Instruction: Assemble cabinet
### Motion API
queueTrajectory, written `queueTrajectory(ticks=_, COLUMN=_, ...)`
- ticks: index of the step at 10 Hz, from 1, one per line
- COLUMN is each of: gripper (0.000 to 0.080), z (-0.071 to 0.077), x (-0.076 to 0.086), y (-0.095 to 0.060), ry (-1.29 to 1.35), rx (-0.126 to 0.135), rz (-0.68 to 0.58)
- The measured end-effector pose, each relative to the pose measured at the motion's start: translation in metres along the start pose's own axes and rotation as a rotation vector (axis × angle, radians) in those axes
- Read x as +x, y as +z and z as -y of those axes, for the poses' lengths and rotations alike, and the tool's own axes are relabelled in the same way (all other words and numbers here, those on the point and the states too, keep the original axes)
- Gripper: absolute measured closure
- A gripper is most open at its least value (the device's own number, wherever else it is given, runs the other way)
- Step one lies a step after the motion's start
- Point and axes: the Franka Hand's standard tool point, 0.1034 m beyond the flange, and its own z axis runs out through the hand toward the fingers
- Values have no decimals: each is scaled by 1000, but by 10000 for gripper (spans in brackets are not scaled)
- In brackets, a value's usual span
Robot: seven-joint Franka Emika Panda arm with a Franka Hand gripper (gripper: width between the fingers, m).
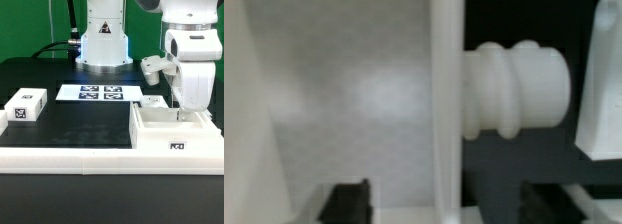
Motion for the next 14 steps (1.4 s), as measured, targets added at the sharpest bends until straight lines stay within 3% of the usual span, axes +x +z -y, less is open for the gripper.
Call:
queueTrajectory(ticks=1, gripper=280, z=0, x=0, y=0, ry=0, rx=0, rz=0)
queueTrajectory(ticks=2, gripper=100, z=0, x=-1, y=0, ry=1, rx=0, rz=0)
queueTrajectory(ticks=3, gripper=31, z=0, x=-1, y=0, ry=1, rx=0, rz=0)
queueTrajectory(ticks=7, gripper=1, z=2, x=-2, y=-2, ry=4, rx=-1, rz=1)
queueTrajectory(ticks=11, gripper=2, z=33, x=8, y=-36, ry=60, rx=-20, rz=10)
queueTrajectory(ticks=13, gripper=2, z=52, x=19, y=-42, ry=100, rx=-21, rz=8)
queueTrajectory(ticks=14, gripper=2, z=51, x=16, y=-40, ry=99, rx=-19, rz=9)
